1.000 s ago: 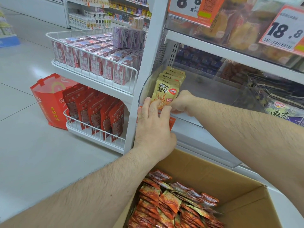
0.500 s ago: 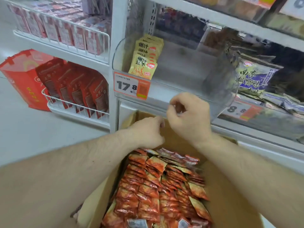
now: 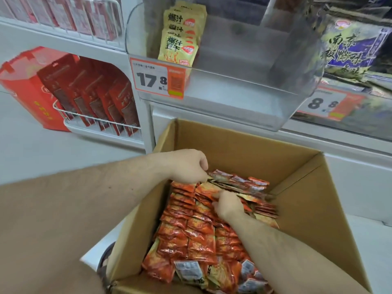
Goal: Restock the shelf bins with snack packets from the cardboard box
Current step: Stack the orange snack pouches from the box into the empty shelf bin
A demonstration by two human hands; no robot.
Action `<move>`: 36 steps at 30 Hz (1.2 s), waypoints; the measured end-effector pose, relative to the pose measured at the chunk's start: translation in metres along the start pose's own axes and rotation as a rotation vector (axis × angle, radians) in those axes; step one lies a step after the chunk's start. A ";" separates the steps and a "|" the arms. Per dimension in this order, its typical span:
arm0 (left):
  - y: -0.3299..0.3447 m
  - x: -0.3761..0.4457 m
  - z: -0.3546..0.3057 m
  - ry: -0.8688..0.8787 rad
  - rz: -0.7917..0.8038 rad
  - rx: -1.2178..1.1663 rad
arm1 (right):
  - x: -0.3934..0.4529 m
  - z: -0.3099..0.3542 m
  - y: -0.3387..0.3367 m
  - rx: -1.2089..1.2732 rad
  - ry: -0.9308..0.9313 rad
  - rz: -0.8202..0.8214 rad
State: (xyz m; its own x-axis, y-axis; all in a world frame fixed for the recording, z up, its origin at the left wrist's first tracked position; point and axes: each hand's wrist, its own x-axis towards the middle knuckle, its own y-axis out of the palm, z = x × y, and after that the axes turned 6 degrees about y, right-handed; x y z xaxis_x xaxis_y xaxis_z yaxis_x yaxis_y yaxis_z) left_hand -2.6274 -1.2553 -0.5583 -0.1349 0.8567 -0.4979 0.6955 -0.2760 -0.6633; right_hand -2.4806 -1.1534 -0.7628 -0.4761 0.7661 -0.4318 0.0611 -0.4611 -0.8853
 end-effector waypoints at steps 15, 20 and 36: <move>0.018 0.010 -0.010 -0.330 0.057 -0.561 | -0.050 -0.029 -0.064 0.312 -0.140 -0.316; 0.021 0.016 -0.014 -0.517 0.100 -1.214 | -0.106 -0.010 -0.115 0.438 -0.471 -0.521; 0.005 0.011 0.022 -0.293 -0.256 -0.777 | -0.004 -0.002 -0.007 1.066 0.725 0.160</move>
State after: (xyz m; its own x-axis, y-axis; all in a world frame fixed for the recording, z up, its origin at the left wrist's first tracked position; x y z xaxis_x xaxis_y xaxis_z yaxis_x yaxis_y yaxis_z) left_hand -2.6411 -1.2573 -0.5794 -0.4551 0.6754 -0.5802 0.8893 0.3773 -0.2584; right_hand -2.4774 -1.1526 -0.7548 0.0722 0.5812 -0.8106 -0.8105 -0.4394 -0.3872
